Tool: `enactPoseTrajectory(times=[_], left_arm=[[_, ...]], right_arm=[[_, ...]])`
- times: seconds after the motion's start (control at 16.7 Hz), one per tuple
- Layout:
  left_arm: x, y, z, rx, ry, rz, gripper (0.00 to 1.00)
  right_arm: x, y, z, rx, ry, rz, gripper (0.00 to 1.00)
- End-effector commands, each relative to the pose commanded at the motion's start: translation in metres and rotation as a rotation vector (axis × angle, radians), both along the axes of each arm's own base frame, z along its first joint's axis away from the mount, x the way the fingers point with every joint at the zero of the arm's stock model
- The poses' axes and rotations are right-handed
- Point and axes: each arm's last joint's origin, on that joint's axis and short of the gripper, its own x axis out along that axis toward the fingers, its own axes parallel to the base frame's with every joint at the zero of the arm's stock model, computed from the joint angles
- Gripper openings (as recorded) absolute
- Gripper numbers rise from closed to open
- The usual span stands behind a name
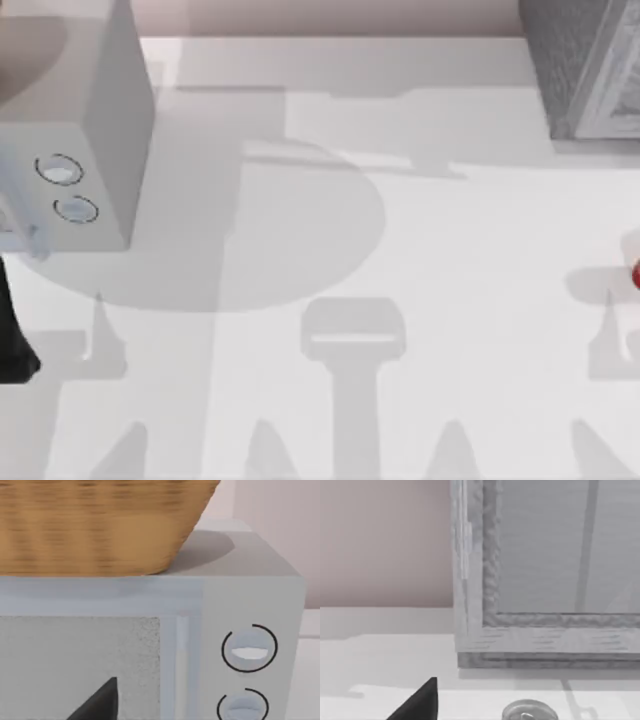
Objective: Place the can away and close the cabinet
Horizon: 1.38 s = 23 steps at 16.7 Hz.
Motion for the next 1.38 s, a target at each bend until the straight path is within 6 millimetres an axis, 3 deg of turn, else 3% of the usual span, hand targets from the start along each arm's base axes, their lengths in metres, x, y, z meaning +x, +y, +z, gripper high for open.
enactPoseTrajectory(times=[0.36, 0.72, 1.08, 1.38], left_arm=[[0.000, 0.000, 0.000, 0.000, 0.000, 0.000, 1.00], [0.000, 0.000, 0.000, 0.000, 0.000, 0.000, 1.00], [0.000, 0.000, 0.000, 0.000, 0.000, 0.000, 1.00], [0.000, 0.000, 0.000, 0.000, 0.000, 0.000, 1.00]], right_arm=[[0.006, 0.000, 0.004, -0.001, -0.006, -0.006, 1.00], [0.037, 0.000, 0.002, 0.000, 0.045, -0.007, 1.00], [0.074, 0.000, -0.031, 0.002, 0.163, -0.001, 1.00], [0.090, 0.000, -0.069, 0.004, 0.249, -0.002, 1.00]])
